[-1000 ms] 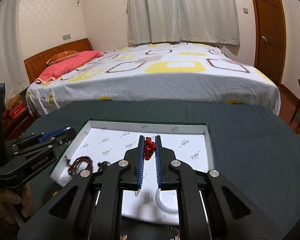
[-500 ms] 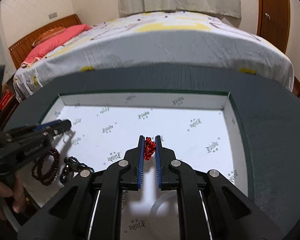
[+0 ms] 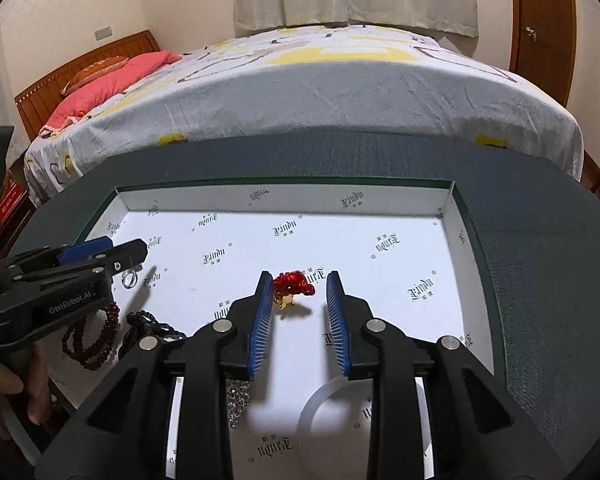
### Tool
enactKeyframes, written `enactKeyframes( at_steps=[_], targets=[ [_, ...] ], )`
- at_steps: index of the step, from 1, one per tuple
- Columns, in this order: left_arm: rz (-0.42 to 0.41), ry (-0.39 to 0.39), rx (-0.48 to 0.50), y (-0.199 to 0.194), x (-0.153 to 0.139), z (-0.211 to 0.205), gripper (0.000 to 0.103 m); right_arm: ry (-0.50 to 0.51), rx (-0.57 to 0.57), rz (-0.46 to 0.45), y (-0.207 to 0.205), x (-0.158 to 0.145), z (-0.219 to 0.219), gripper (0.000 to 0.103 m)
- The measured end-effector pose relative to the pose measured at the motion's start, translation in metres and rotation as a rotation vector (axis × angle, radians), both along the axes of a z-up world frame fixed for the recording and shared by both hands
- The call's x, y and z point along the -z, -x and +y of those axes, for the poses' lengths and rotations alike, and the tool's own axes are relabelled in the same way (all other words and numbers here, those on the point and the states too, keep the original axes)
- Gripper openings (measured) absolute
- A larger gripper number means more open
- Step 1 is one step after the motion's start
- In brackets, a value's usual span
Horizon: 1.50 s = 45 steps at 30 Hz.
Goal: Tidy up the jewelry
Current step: 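Open both tools to drop the tassel and ring in the box, then withdraw both tools from the box to the jewelry on the table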
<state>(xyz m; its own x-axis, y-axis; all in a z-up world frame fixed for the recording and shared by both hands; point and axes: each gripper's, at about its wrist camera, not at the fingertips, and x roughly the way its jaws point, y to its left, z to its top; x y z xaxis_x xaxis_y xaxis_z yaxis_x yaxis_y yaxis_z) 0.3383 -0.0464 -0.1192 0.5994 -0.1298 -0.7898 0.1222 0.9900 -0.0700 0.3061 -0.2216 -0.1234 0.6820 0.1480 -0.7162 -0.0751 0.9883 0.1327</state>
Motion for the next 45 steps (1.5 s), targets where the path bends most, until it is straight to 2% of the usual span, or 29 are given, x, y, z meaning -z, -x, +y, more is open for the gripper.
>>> enactKeyframes(
  at_steps=[2, 6, 15, 19, 24, 32, 39, 41, 43, 45],
  targets=[
    [-0.011, 0.015, -0.004, 0.005, -0.004, 0.002, 0.051, -0.004, 0.003, -0.015, 0.004, -0.005, -0.001, 0.028],
    [-0.065, 0.043, -0.006, 0.023, -0.016, 0.005, 0.060, -0.015, 0.003, -0.046, 0.018, -0.018, -0.004, 0.028],
    [-0.182, 0.034, -0.013, 0.078, -0.043, 0.014, 0.060, -0.030, -0.003, -0.096, 0.067, -0.040, -0.007, 0.028],
    [-0.202, 0.041, -0.034, 0.103, -0.046, 0.023, 0.060, -0.037, -0.002, -0.100, 0.092, -0.042, -0.008, 0.028],
    [-0.190, 0.050, -0.061, 0.128, -0.044, 0.036, 0.060, -0.036, -0.015, -0.082, 0.120, -0.036, -0.004, 0.028],
    [-0.141, 0.015, -0.084, 0.168, -0.027, 0.049, 0.060, -0.024, -0.019, -0.054, 0.157, -0.024, 0.001, 0.028],
    [-0.105, -0.002, -0.130, 0.191, -0.011, 0.067, 0.060, -0.025, -0.055, -0.011, 0.165, -0.010, 0.013, 0.029],
    [-0.090, -0.003, -0.139, 0.193, -0.007, 0.070, 0.060, -0.027, -0.075, 0.003, 0.164, -0.005, 0.019, 0.032],
    [-0.074, -0.006, -0.148, 0.193, -0.002, 0.073, 0.060, -0.021, -0.087, 0.007, 0.165, -0.002, 0.025, 0.042],
    [-0.068, -0.008, -0.154, 0.194, 0.000, 0.076, 0.060, -0.011, -0.101, 0.015, 0.165, 0.002, 0.031, 0.042]
  ],
)
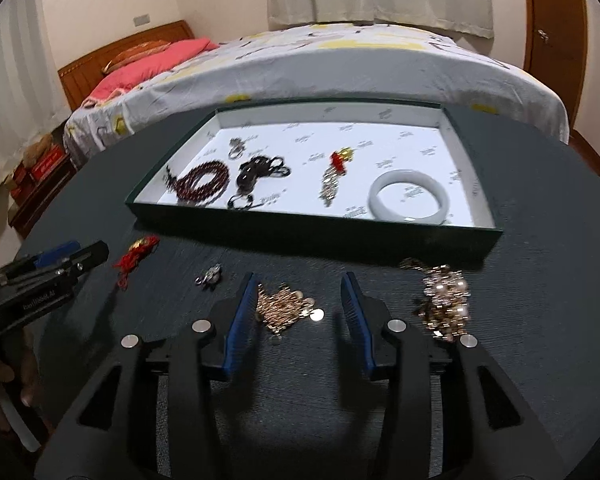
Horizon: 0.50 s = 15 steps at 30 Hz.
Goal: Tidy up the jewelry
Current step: 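Withdraw both tools from the box to the jewelry on the table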
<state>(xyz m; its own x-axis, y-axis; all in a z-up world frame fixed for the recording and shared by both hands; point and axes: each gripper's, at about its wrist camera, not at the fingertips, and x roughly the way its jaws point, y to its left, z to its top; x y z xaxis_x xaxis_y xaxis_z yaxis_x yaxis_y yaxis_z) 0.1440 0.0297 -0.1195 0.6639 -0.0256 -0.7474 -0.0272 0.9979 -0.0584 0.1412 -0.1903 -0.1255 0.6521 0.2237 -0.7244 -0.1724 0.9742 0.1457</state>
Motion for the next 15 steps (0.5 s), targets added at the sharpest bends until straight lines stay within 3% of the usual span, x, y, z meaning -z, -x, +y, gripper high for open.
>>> enactKeyframes(
  at_steps=[12, 15],
  targets=[
    [0.021, -0.004, 0.004, -0.003, 0.008, 0.000, 0.060, 0.062, -0.052, 0.050, -0.007, 0.019, 0.021, 0.043],
    [0.026, -0.003, 0.010, -0.003, 0.009, -0.002, 0.060, 0.093, -0.056, 0.049, -0.006, 0.018, 0.023, 0.035]
  ],
)
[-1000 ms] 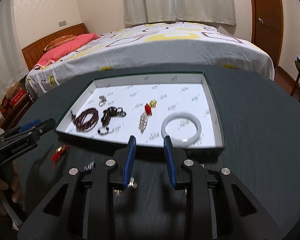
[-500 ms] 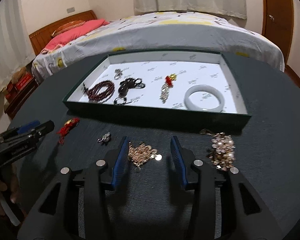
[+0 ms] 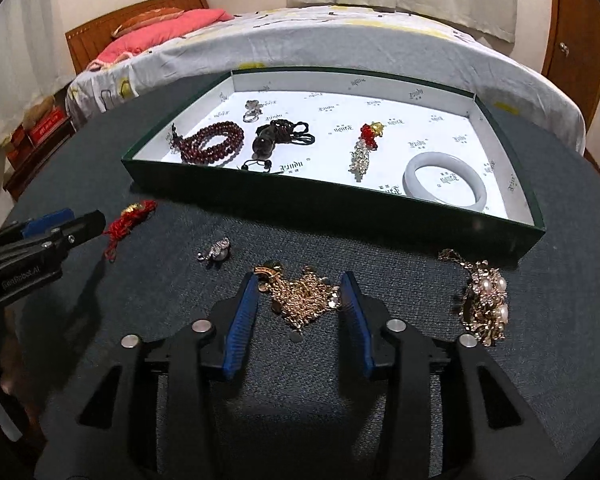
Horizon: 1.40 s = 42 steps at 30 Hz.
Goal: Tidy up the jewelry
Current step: 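Withdraw both tools from the box to the jewelry on the table, then grasp the gold chain with the right tool while the left tool grasps the red knot charm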
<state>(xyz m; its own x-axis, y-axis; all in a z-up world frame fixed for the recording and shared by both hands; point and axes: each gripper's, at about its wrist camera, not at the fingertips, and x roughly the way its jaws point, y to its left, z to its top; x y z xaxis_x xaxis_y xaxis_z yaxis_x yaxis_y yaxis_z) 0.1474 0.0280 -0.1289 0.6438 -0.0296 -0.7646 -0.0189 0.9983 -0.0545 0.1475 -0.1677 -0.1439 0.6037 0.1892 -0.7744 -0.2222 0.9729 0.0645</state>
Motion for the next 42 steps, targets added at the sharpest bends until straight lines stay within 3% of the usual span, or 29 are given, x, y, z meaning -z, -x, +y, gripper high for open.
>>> enactKeyframes(
  at_steps=[4, 23, 34, 38, 42],
  targets=[
    [0.005, -0.002, 0.012, -0.001, 0.002, -0.004, 0.060, 0.005, 0.002, -0.001, 0.000, 0.000, -0.005, 0.017],
    [-0.003, -0.030, 0.072, -0.016, 0.007, -0.023, 0.058, -0.057, 0.031, -0.011, 0.001, -0.005, -0.026, 0.013],
    [0.014, -0.045, 0.094, -0.020, 0.013, -0.027, 0.037, -0.074, 0.036, -0.005, -0.001, -0.004, -0.028, 0.013],
    [0.008, -0.052, 0.112, -0.018, 0.013, -0.029, 0.023, -0.074, 0.036, -0.005, -0.001, -0.004, -0.028, 0.013],
    [0.003, -0.057, 0.123, -0.017, 0.013, -0.031, 0.019, -0.076, 0.037, -0.005, -0.001, -0.004, -0.028, 0.013]
  ],
)
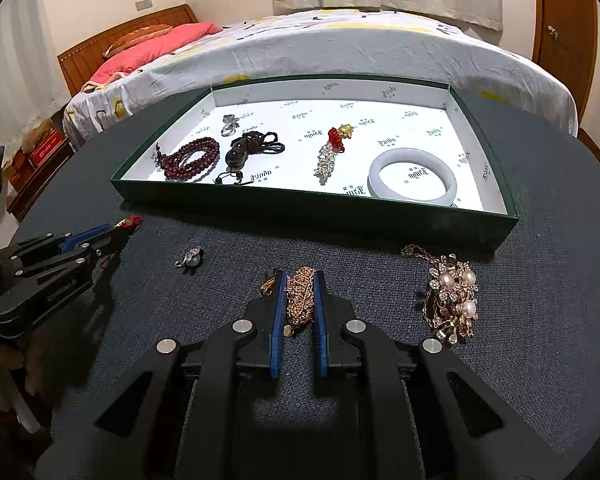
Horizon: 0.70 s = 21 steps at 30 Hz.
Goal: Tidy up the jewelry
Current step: 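Grasp the gold chain with the right tool while the left tool grasps the red knot charm, then carry the gold chain and red knot charm into the box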
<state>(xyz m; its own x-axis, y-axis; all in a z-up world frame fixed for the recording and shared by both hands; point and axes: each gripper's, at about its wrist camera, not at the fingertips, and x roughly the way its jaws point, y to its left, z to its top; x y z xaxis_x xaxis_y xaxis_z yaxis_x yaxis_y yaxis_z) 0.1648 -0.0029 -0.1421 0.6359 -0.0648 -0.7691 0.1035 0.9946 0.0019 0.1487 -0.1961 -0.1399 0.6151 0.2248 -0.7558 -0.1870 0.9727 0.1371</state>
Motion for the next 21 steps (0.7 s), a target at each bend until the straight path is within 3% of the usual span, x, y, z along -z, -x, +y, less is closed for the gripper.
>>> enactKeyframes(
  at_steps=[7, 21],
  targets=[
    [-0.008, 0.022, -0.008, 0.003, -0.003, 0.003, 0.014, -0.007, -0.005, -0.005, 0.001, -0.001, 0.000, 0.013],
    [-0.053, 0.050, -0.004, 0.009, -0.023, 0.003, 0.014, -0.026, -0.005, -0.064, 0.007, -0.021, 0.001, 0.013]
  ],
)
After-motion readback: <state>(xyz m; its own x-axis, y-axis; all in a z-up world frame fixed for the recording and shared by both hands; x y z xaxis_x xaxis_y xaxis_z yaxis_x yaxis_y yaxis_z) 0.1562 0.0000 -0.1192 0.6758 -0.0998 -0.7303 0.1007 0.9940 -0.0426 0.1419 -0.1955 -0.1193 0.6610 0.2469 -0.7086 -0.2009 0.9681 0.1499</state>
